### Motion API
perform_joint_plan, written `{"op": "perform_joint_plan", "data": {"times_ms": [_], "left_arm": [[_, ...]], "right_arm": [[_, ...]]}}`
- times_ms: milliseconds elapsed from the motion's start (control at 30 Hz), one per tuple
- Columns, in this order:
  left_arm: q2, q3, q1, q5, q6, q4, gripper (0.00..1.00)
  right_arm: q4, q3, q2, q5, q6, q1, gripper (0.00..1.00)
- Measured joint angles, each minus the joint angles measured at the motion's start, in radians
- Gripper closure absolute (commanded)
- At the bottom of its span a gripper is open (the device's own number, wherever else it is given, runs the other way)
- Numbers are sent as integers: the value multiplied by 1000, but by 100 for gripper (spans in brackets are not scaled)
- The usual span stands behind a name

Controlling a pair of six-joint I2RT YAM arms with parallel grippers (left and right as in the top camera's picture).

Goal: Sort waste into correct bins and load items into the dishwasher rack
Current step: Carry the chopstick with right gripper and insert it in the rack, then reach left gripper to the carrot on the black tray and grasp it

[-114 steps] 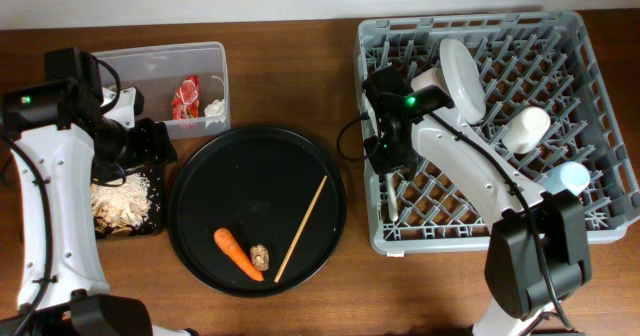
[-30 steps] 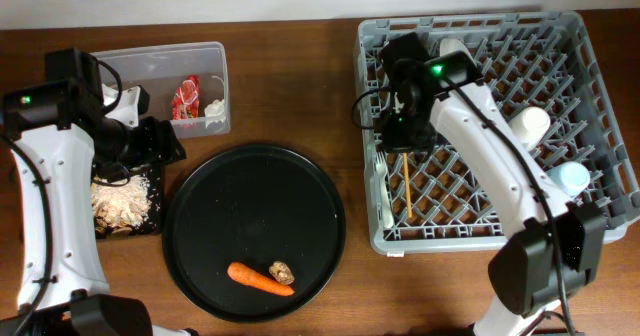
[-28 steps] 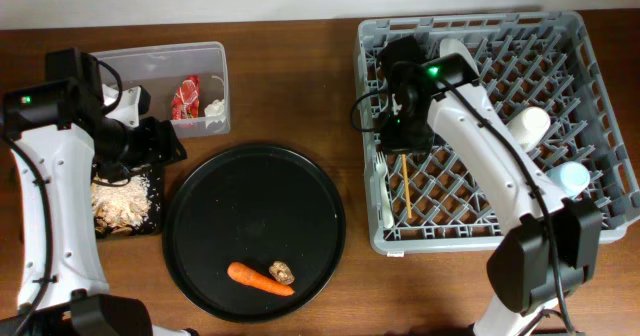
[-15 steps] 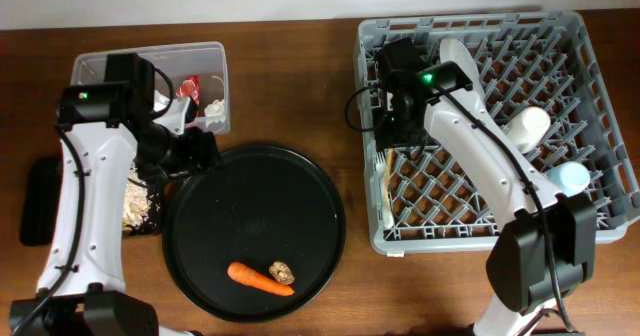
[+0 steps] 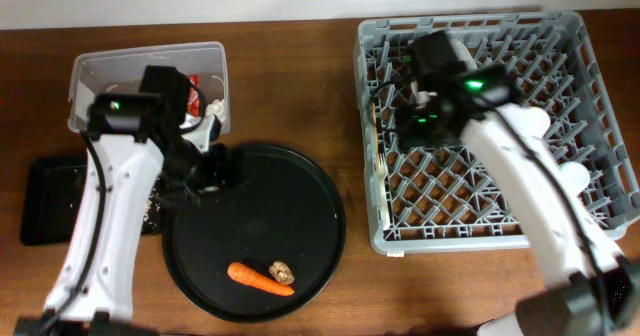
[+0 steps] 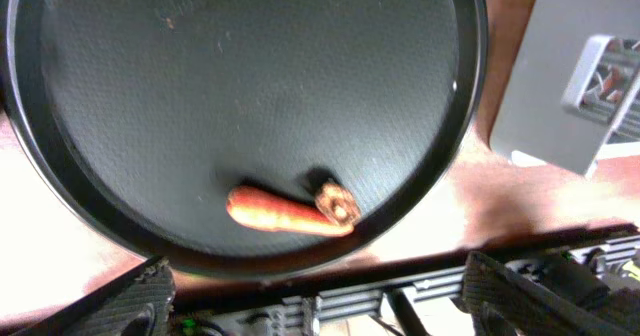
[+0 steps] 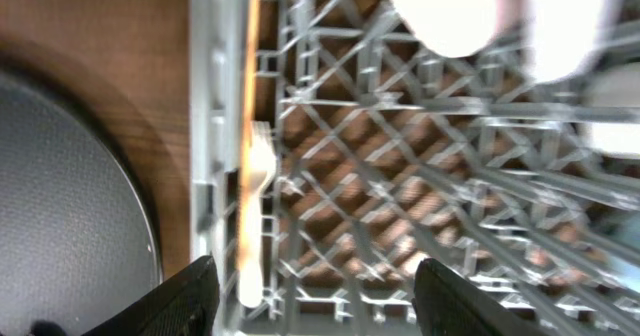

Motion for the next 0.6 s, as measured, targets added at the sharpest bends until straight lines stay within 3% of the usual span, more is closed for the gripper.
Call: {"op": "perform_joint_plan", "data": {"times_ms": [267, 433, 600], "left_arm": [[-185, -327, -138, -28, -397, 195, 1], [-197, -568, -233, -6, -679, 373, 1], [-198, -713, -272, -9, -855, 454, 1]], "right_arm": [[-53, 9, -36, -50, -26, -183, 34], [-62, 9, -36, -74, -26, -196, 35], [-61, 9, -36, -77, -29, -196, 35]]}}
